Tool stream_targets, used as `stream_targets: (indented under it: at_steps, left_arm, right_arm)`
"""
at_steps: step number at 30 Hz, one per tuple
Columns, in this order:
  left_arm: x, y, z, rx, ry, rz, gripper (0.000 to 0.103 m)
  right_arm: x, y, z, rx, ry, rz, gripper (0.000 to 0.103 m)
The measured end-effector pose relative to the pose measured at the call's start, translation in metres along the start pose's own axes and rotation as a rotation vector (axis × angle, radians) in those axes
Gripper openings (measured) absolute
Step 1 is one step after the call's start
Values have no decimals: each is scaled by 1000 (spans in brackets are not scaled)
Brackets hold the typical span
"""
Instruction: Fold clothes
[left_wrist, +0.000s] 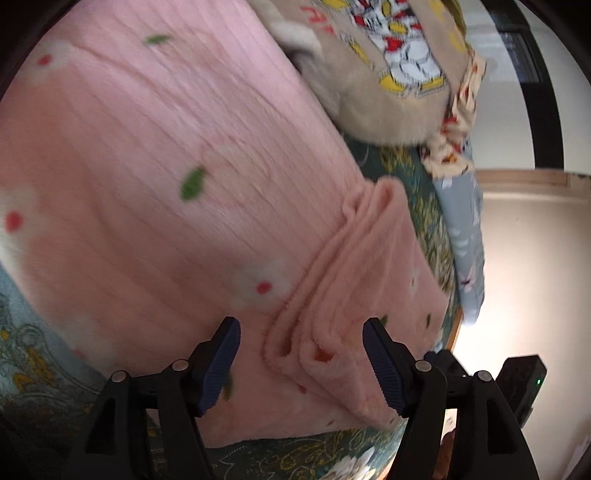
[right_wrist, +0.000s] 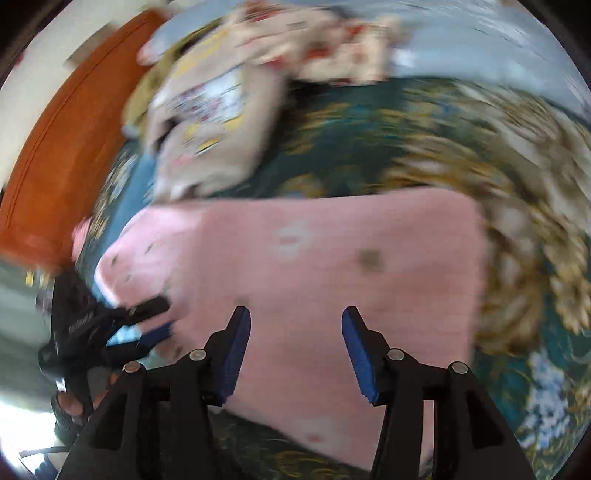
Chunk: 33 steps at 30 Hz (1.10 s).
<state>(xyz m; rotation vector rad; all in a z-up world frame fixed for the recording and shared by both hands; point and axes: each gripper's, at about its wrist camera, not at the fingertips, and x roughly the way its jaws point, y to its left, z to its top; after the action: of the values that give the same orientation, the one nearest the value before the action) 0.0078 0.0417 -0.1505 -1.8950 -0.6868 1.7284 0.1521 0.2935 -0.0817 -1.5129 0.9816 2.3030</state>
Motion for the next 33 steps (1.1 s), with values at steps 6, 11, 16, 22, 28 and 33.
stream_targets:
  at_steps: [6,11,16,22,28,33]
  left_arm:
    - [8,-26,-9,146,18,-2,19]
    - [-36,-52,-25,310,-149,-207,14]
    - [-21,-29,-18,192,-114,-33,14]
    - [-8,-8,-14,45,-56,3,61]
    - [11,-10,-4,15,21,-21,78]
    - [21,-27,-3,125,78,-39,67]
  right_arm:
    - [-7,-33,-1,93,6,-15,53]
    - [-1,-23,5,72,-1,4,53]
    - [-9,-18,6,41,-59,21,53]
    - [2,-32,-2,90,-17,1,53]
    - [7,-38,-4,94,-4,-3,53]
    - [6,-36,0,81,-6,-8,53]
